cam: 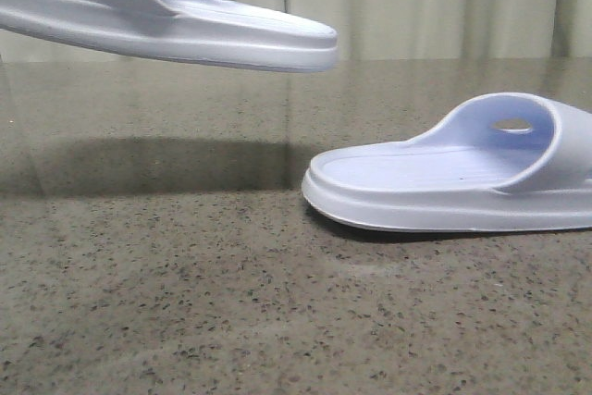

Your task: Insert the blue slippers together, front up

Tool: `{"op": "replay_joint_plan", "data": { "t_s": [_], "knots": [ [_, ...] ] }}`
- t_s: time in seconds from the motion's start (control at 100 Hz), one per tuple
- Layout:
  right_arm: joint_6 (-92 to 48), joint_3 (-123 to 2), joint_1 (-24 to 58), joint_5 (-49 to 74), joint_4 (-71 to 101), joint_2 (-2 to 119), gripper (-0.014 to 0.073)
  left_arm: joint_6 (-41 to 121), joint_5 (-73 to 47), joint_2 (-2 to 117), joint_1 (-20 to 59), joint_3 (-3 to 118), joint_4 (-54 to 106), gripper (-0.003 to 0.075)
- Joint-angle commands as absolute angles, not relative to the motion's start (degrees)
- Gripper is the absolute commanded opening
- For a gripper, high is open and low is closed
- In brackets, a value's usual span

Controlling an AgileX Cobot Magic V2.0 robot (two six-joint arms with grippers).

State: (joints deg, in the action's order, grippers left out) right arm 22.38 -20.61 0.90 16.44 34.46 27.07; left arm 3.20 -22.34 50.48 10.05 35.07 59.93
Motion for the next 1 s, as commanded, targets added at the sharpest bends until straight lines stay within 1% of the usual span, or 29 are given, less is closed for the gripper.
{"op": "replay_joint_plan", "data": {
  "t_s": [0.0,0.34,0.56,0.99],
  "knots": [
    [22.2,-22.1,0.9,11.1,36.8,29.6,0.0494,3.1,-21.0,49.7,10.4,36.7,62.2,0.0031],
    [22.2,-22.1,0.9,10.6,40.4,40.6,0.0493,3.1,-21.0,49.7,10.4,36.7,62.2,0.0031],
    [22.2,-22.2,0.9,9.9,40.4,44.6,0.0409,3.1,-21.0,49.7,10.4,36.7,62.2,0.0031],
    [22.1,-22.2,0.9,7.2,40.4,48.7,0.0408,3.1,-20.8,49.7,10.4,36.7,62.2,0.0031]
  ]
}}
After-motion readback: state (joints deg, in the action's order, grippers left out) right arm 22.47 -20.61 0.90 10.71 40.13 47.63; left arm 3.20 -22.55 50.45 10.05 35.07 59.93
